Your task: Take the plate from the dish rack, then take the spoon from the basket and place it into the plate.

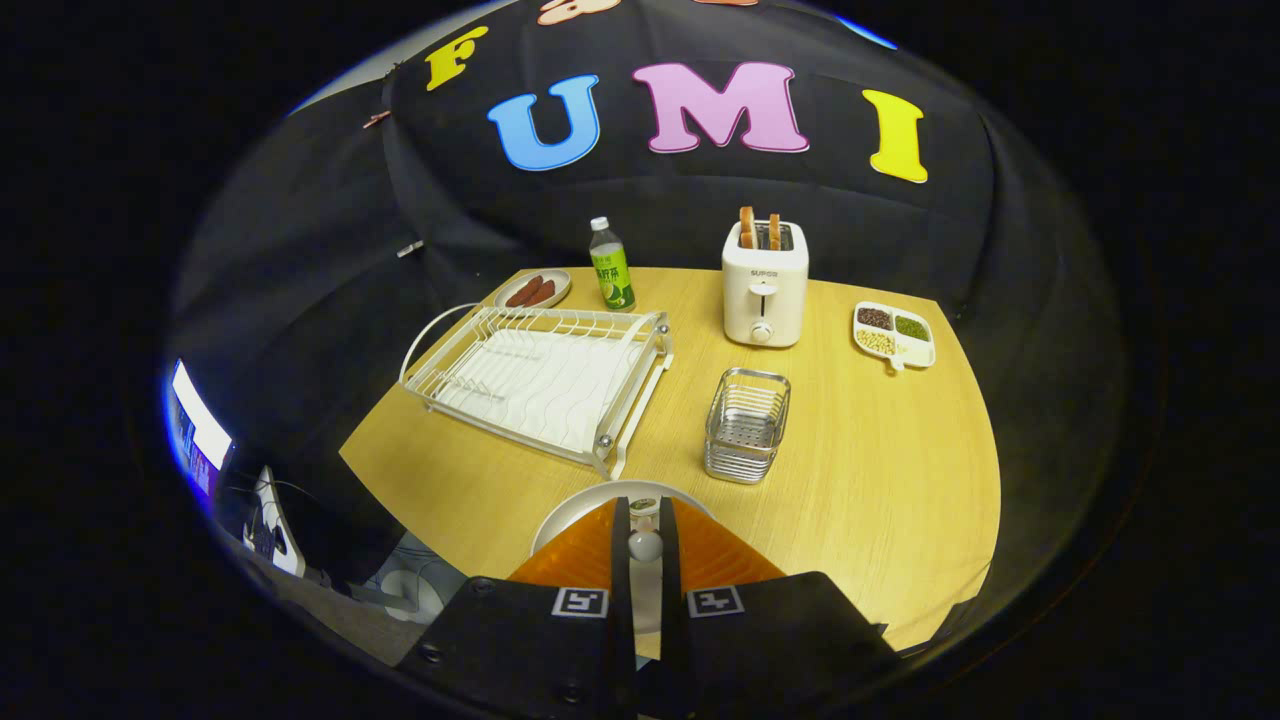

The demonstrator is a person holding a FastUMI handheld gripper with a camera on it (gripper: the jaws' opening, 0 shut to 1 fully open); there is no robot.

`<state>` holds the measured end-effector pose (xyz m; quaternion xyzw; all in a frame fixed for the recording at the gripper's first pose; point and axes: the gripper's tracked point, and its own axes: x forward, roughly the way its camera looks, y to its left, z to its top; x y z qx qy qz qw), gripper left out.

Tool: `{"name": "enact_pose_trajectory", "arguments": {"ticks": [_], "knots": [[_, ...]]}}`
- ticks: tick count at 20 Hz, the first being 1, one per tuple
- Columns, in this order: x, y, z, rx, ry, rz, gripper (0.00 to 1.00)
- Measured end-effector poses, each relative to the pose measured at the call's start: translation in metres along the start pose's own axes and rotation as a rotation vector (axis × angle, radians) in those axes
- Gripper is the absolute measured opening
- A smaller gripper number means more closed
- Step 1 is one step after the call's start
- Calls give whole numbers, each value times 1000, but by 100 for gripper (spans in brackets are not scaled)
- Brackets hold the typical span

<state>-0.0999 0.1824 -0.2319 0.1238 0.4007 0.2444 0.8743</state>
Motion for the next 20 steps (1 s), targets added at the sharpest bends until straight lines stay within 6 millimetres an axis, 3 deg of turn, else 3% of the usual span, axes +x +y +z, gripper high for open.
{"name": "enact_pose_trajectory", "arguments": {"ticks": [4, 7, 10, 15, 20], "knots": [[20, 13, -19, -39, 24, 18, 14], [25, 20, -40, -71, 44, 38, 14], [28, 20, -73, -87, 117, 56, 14], [42, 10, -127, -92, 259, 40, 14], [52, -3, -151, -83, 324, -3, 17]]}}
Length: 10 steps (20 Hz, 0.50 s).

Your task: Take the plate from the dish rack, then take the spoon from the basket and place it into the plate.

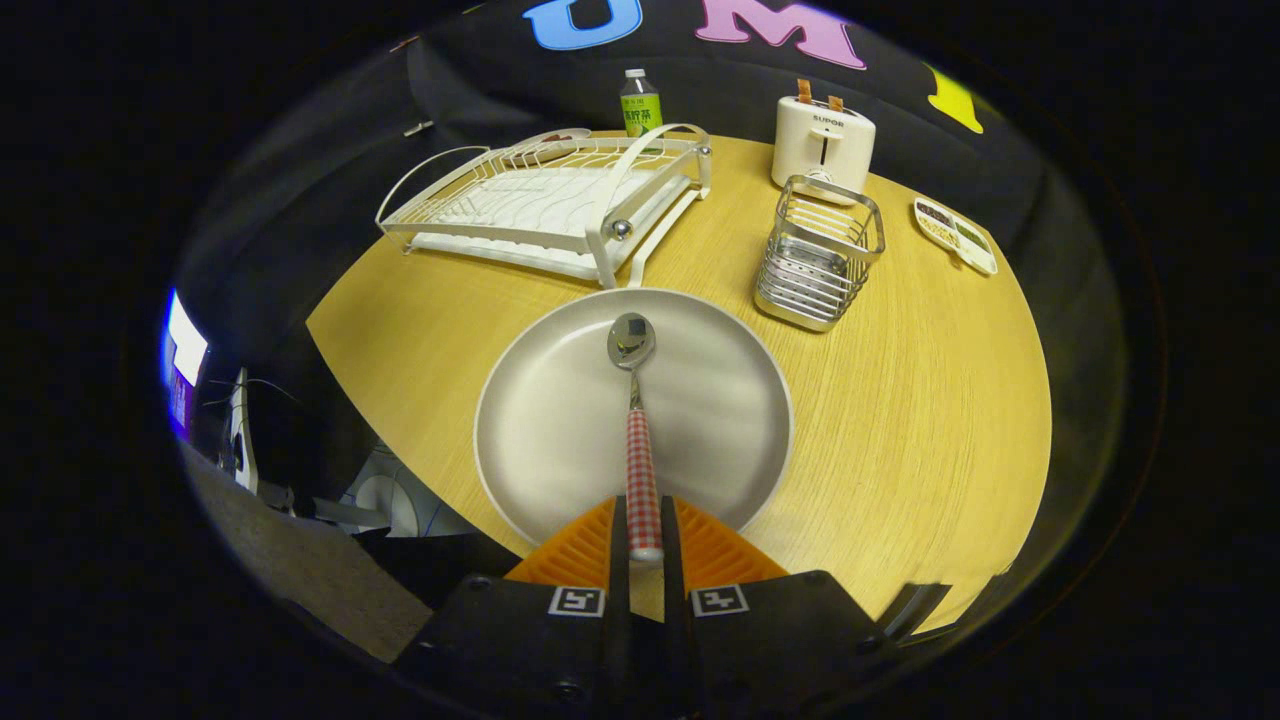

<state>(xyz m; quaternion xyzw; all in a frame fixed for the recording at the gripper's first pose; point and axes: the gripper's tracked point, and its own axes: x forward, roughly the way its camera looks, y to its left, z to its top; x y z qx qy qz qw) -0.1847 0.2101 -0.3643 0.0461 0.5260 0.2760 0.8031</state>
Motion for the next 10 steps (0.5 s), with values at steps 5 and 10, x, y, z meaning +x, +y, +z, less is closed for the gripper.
{"name": "enact_pose_trajectory", "arguments": {"ticks": [5, 10], "knots": [[2, -4, 7, 55, -21, -8, 37], [-11, -4, 25, 82, -95, -1, 94]]}}
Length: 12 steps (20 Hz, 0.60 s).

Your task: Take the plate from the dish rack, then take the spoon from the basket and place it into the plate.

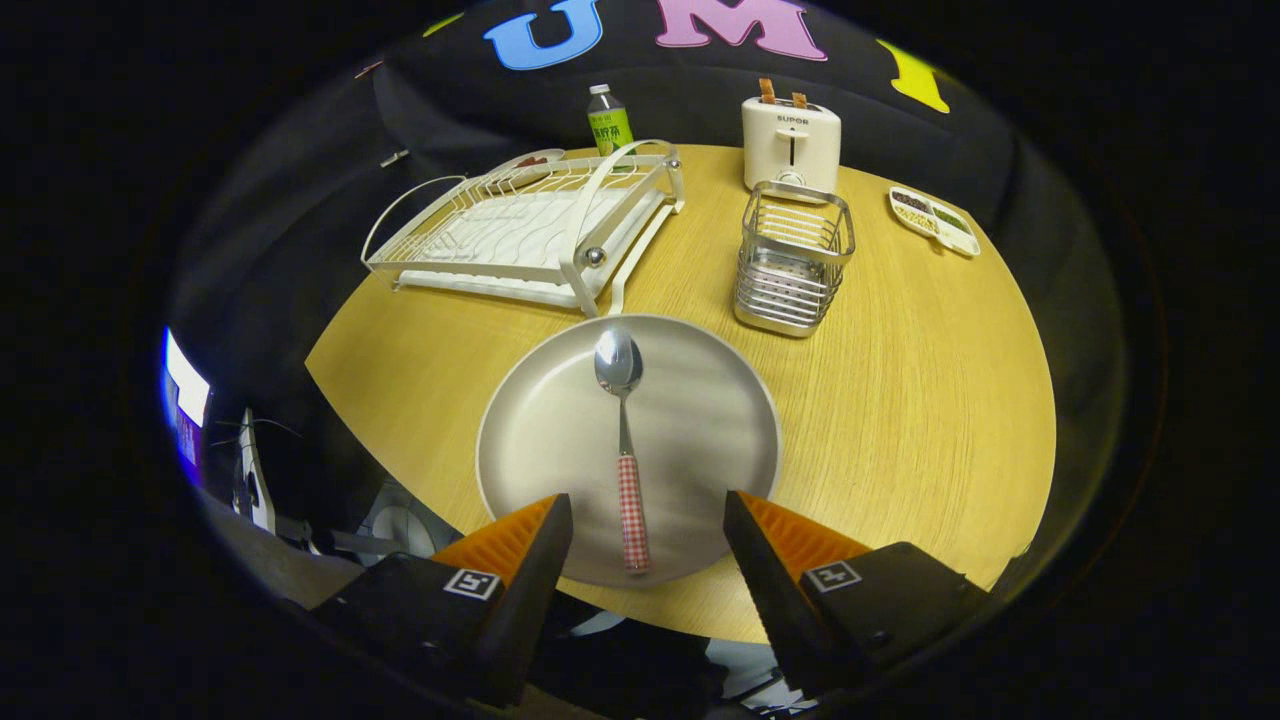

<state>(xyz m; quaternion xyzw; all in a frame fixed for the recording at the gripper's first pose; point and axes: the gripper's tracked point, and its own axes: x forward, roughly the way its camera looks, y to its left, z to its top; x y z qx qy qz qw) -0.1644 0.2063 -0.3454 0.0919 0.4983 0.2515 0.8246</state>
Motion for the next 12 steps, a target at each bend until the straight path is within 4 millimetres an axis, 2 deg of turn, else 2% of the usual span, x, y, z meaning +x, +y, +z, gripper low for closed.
{"name": "enact_pose_trajectory", "arguments": {"ticks": [2, 4, 12], "knots": [[-10, -6, 16, -17, -59, -20, 99], [-24, -12, 38, -40, -130, -39, 99], [-103, -38, 134, -79, -372, -75, 99]]}}
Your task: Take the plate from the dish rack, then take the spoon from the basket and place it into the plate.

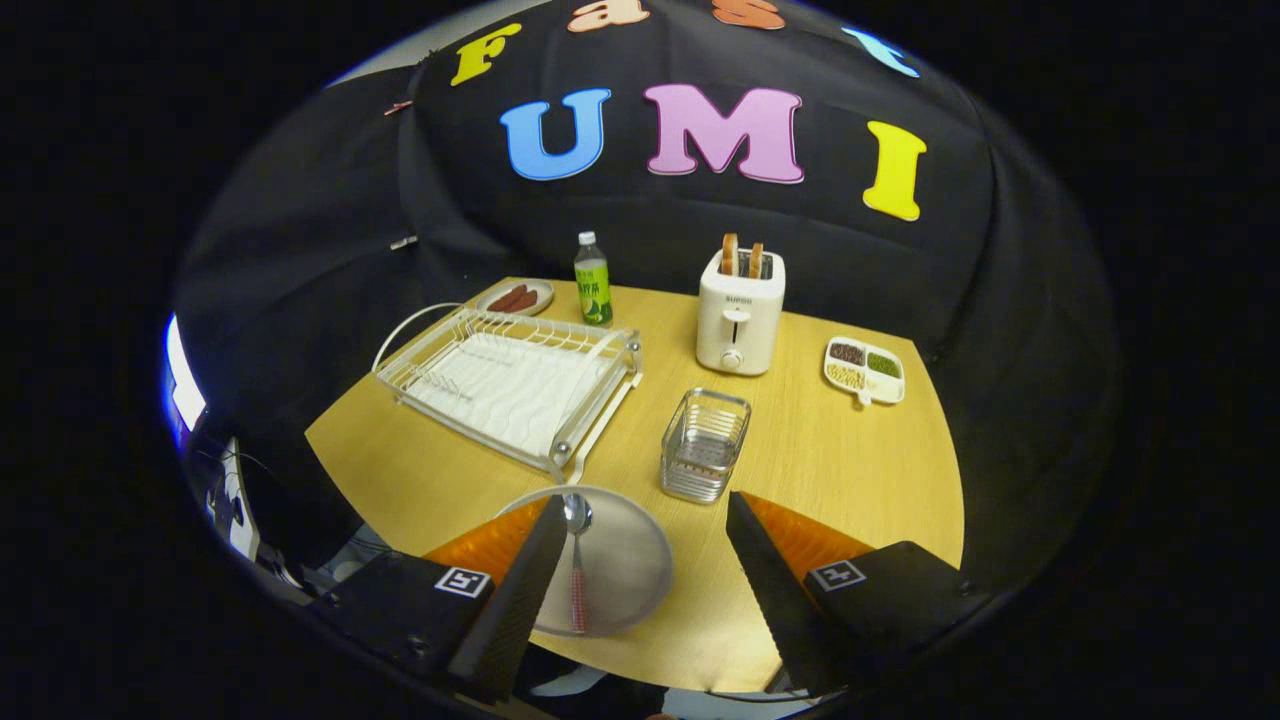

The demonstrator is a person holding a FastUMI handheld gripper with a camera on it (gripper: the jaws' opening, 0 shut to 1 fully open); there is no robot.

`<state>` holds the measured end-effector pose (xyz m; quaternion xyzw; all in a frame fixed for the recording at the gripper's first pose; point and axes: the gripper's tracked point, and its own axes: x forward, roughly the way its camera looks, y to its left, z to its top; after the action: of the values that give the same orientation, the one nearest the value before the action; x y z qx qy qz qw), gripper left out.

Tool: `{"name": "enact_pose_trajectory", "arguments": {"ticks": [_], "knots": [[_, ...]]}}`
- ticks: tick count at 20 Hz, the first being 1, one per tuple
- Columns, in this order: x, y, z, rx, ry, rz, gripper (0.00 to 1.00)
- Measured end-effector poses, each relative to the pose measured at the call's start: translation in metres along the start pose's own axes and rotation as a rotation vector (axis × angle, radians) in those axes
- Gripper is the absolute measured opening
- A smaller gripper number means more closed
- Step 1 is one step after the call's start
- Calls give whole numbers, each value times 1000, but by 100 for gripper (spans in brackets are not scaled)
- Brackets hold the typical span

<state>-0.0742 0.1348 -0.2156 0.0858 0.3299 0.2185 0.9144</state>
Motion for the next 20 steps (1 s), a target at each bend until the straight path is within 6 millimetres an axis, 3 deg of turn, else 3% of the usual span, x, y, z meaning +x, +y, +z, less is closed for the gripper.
{"name": "enact_pose_trajectory", "arguments": {"ticks": [10, 13, 20], "knots": [[-61, -34, 139, -53, -282, -21, 99], [-77, -47, 166, -71, -344, -33, 99], [-102, -74, 194, -47, -431, -47, 96]]}}
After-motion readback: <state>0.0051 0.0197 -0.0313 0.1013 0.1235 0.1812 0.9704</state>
